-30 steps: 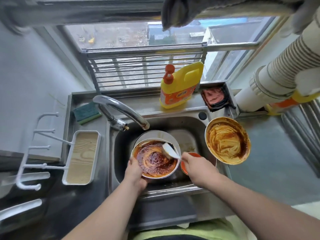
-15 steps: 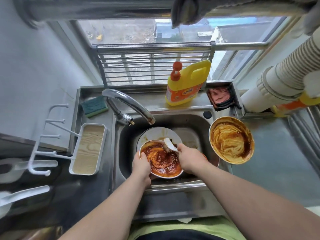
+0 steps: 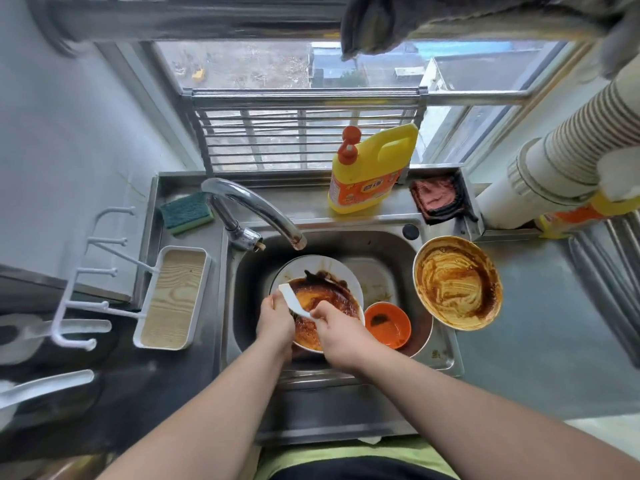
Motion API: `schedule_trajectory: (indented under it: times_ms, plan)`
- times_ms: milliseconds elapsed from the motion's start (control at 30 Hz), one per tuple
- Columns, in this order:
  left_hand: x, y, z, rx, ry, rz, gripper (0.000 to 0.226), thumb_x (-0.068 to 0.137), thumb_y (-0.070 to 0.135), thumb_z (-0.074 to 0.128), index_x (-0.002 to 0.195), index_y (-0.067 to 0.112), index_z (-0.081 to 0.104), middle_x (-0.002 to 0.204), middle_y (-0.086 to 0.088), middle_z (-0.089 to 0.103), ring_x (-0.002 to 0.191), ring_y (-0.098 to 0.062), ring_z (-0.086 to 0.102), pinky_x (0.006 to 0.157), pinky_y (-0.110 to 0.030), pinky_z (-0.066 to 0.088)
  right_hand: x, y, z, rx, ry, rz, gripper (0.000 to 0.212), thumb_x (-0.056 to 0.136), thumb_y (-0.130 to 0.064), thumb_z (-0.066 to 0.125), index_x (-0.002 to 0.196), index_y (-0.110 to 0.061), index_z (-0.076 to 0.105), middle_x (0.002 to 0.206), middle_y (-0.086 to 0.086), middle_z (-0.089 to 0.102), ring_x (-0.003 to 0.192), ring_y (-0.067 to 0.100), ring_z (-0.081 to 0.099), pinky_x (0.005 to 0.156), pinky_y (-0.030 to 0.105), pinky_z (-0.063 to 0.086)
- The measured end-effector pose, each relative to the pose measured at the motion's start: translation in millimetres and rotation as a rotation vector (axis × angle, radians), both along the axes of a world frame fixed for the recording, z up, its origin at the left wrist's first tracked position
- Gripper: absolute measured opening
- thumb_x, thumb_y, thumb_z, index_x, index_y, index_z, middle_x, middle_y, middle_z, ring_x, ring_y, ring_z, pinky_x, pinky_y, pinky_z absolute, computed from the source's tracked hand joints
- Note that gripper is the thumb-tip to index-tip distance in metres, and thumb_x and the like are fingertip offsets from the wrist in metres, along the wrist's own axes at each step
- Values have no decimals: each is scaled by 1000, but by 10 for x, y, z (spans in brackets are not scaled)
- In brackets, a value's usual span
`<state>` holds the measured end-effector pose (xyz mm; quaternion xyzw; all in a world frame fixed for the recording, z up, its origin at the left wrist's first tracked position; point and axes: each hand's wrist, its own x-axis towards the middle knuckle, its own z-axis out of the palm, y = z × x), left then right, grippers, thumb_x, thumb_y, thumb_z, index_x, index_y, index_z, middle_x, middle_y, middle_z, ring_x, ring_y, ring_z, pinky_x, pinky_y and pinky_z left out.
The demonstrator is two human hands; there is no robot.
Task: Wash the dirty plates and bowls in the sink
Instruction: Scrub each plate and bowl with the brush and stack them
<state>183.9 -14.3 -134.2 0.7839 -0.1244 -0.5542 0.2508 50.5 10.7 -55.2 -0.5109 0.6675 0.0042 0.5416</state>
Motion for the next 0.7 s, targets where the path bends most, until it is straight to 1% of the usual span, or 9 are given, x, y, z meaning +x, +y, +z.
schedule_trajectory:
  times_ms: [33, 100, 200, 267, 333, 400, 467, 600, 700]
  plan:
    - [-32, 32, 1, -26, -63, -40, 36, 110, 54, 34, 131, 31, 52, 108, -9, 66, 95, -32, 69, 84, -56, 63, -16, -67, -76, -20, 32, -18, 26, 110, -37, 31, 126, -37, 51, 107, 7, 63, 90, 25, 63, 70, 38, 52]
    - [-62, 69, 31, -56, -180, -97, 31, 112, 42, 36, 137, 31, 51, 111, -6, 64, 98, -28, 65, 88, -49, 61, -127, -173, -217, -44, 116, -15, 28, 111, -34, 29, 129, -35, 50, 105, 7, 65, 87, 26, 64, 72, 41, 53]
    - [-2, 58, 83, -101, -289, -133, 34, 113, 41, 33, 142, 34, 51, 117, -3, 61, 101, -25, 59, 88, -42, 53, -443, -106, -333, -5, 236, 42, 27, 110, -28, 29, 124, -38, 50, 101, 8, 67, 85, 28, 65, 80, 45, 57]
    - [68, -2, 108, -152, -333, -166, 38, 113, 43, 32, 146, 36, 48, 123, -1, 59, 108, -25, 56, 94, -45, 51, -595, 72, -351, 37, 233, 44, 25, 109, -28, 32, 119, -39, 51, 101, 7, 68, 88, 27, 65, 84, 45, 58]
    - [92, -48, 103, -211, -364, -178, 40, 113, 44, 31, 149, 35, 47, 128, 1, 58, 114, -25, 55, 97, -44, 48, -591, 296, -354, 58, 149, -4, 22, 111, -32, 35, 118, -37, 55, 102, 4, 69, 88, 23, 64, 79, 39, 54]
    - [84, -95, 81, -230, -371, -148, 42, 113, 46, 31, 150, 34, 48, 134, -2, 59, 119, -26, 56, 99, -45, 47, -465, 503, -326, 72, 35, -77, 19, 111, -34, 38, 113, -36, 56, 96, 1, 68, 83, 20, 62, 72, 37, 47]
    - [83, -123, 44, -220, -346, -96, 45, 112, 49, 30, 150, 33, 49, 138, -4, 60, 124, -28, 57, 103, -50, 49, -389, 621, -325, 48, -4, -122, 18, 111, -35, 37, 110, -37, 55, 91, 2, 68, 79, 21, 62, 67, 37, 45]
    - [109, -106, 70, -211, -353, -116, 48, 113, 48, 29, 150, 28, 51, 138, -5, 62, 125, -31, 57, 105, -48, 47, -547, 393, -407, -27, 114, -122, 21, 112, -37, 33, 120, -38, 52, 94, 5, 69, 85, 26, 65, 79, 45, 54]
    - [47, -19, 137, -201, -273, -181, 48, 113, 49, 27, 153, 31, 46, 136, -2, 59, 128, -30, 56, 107, -50, 47, -525, 52, -352, -76, 117, -128, 26, 113, -36, 29, 131, -37, 48, 95, 7, 69, 85, 29, 67, 77, 49, 56]
